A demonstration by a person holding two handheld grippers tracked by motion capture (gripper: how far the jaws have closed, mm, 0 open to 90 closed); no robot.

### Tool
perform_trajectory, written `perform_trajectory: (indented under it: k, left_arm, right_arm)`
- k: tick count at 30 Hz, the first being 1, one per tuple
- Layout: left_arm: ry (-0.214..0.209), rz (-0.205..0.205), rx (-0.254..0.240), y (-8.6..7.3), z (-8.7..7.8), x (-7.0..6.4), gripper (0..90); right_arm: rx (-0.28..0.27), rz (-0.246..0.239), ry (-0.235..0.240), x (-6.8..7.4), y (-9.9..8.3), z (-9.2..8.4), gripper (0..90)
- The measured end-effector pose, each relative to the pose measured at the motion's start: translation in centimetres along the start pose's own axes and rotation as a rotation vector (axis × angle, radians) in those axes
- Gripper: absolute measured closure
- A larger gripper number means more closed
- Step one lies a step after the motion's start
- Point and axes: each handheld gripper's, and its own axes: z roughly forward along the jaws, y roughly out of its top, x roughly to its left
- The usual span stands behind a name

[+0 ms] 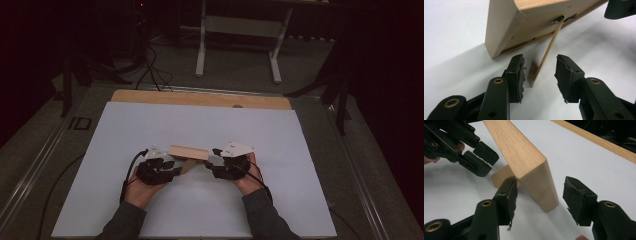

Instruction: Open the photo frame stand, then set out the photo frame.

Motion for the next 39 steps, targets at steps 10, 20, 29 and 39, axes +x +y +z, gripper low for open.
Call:
perform_trajectory:
  k: [10, 20, 29, 39]
  left_arm:
    - [0.0, 0.001, -0.006, 0.0, -0.28, 0.12, 58.0]
    - [0.001, -0.002, -0.013, 0.02, -0.48, 0.16, 58.0]
    - [0.004, -0.006, -0.02, 0.03, -0.68, 0.28, 58.0]
    - [0.006, -0.005, -0.024, 0.07, -0.76, 0.29, 58.0]
  right_arm:
    - [0.007, -0.006, -0.001, -0.14, -0.06, -0.06, 44.2]
    - [0.006, -0.008, -0.003, -0.31, -0.06, -0.23, 44.2]
    - [0.012, -0.01, 0.009, -0.48, -0.08, -0.39, 44.1]
    - [0.024, -0.008, 0.023, -0.93, -0.31, -0.65, 44.2]
